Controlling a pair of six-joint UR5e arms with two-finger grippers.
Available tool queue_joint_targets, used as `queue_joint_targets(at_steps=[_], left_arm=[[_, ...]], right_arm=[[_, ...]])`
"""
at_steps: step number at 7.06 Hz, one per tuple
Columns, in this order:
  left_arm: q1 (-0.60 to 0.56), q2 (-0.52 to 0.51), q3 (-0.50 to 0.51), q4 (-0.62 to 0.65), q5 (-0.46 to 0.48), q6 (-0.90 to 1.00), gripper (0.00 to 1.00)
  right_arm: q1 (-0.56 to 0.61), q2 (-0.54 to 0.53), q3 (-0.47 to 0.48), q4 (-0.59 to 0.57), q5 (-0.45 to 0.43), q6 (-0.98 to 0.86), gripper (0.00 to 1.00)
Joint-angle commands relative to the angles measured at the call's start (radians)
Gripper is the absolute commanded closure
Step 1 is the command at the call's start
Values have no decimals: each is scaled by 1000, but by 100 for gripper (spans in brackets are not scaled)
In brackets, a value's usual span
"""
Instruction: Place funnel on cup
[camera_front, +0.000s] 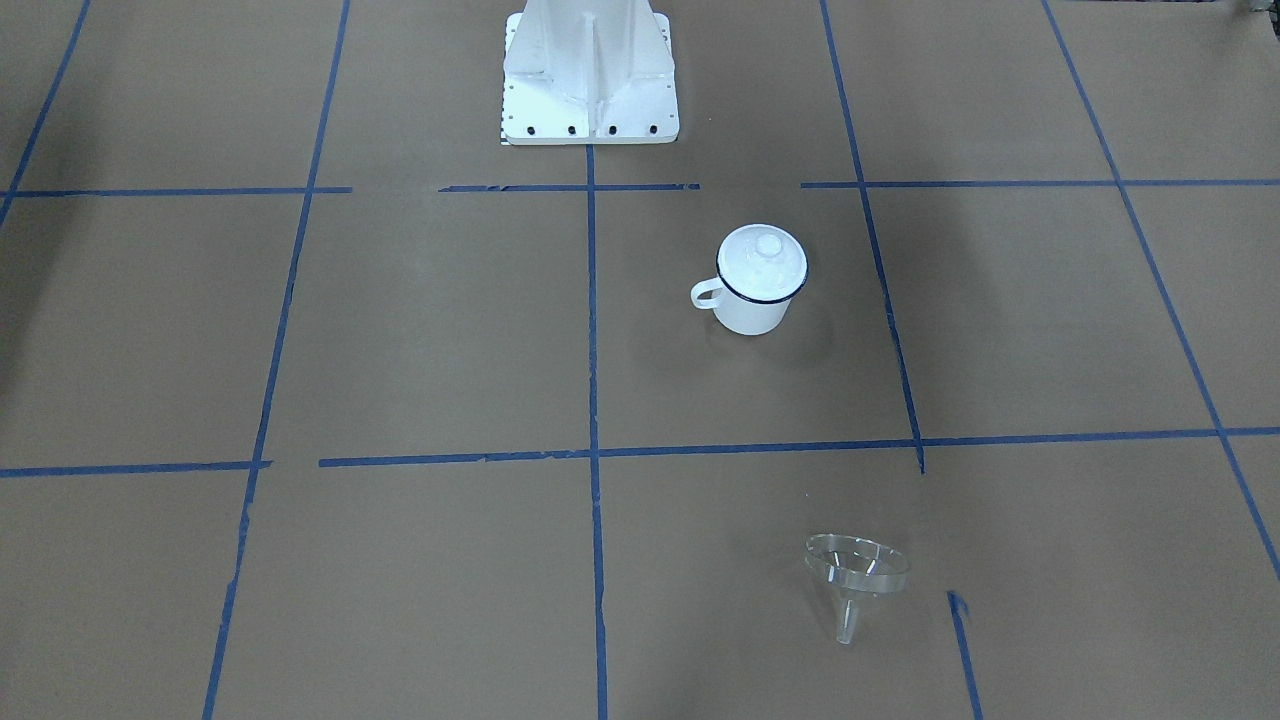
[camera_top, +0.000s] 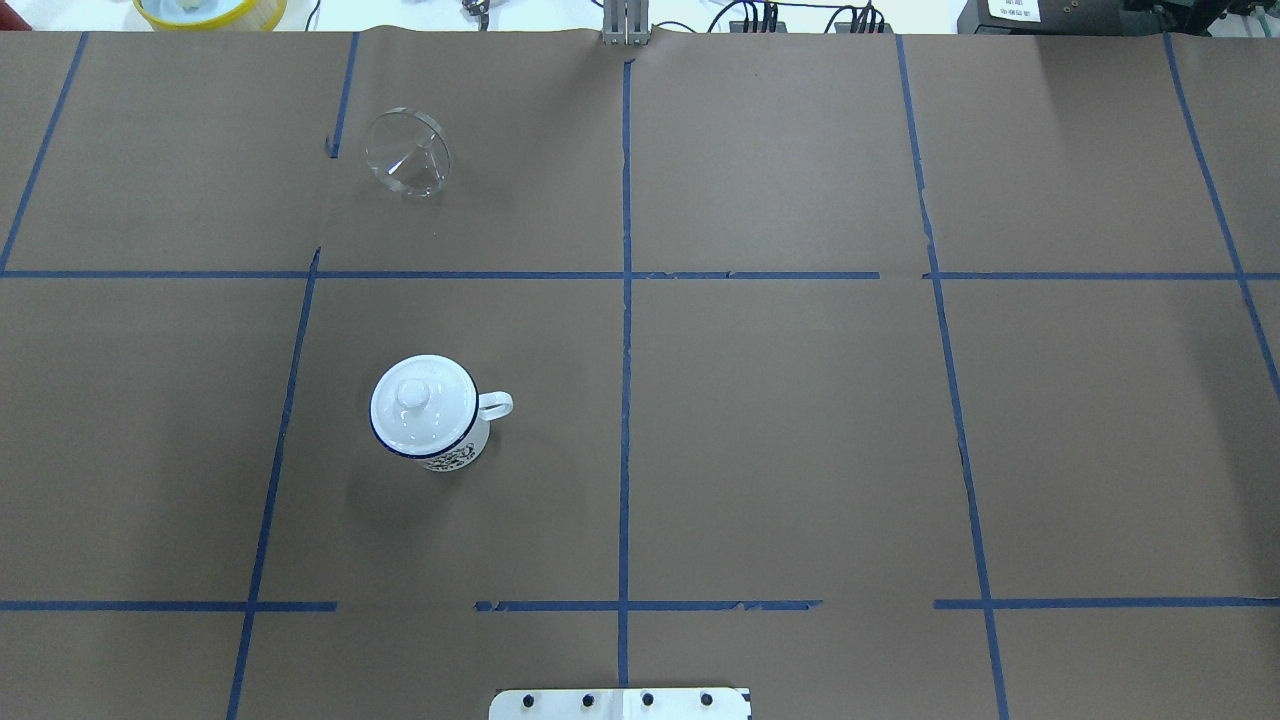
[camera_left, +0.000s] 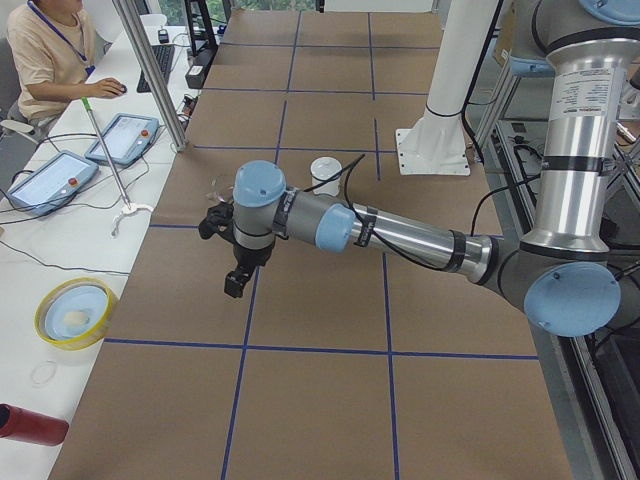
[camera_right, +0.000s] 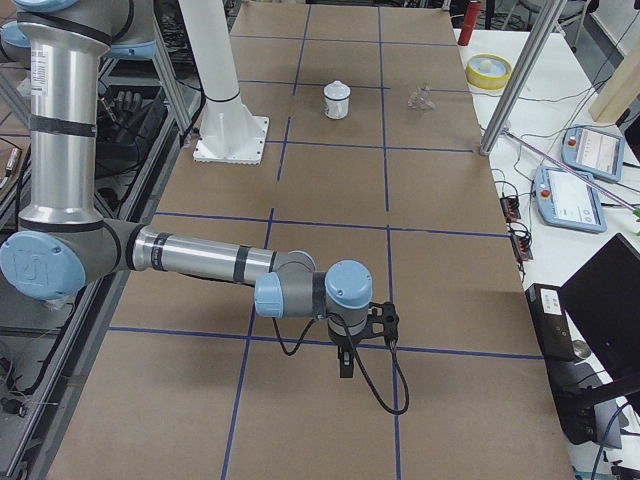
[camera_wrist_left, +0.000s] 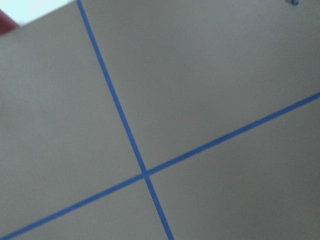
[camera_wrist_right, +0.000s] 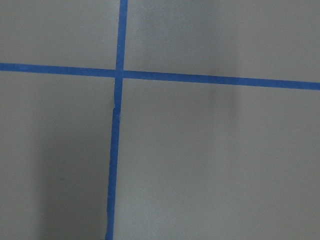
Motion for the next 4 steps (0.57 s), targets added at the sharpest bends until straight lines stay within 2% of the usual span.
queue_joint_targets(at_steps=[1,2,3,4], left_arm=[[0,-53,-14,-75,-91,-201,0],[56,-61,-20,-236,-154,-271,0],[207,-67,-25,-271,-153,-421,0],[322,-114,-52,-270,-76,-664,0]], right_arm=[[0,0,0,0,0,0,0],[0,0,0,0,0,0,0],[0,0,0,0,0,0,0],[0,0,0,0,0,0,0]])
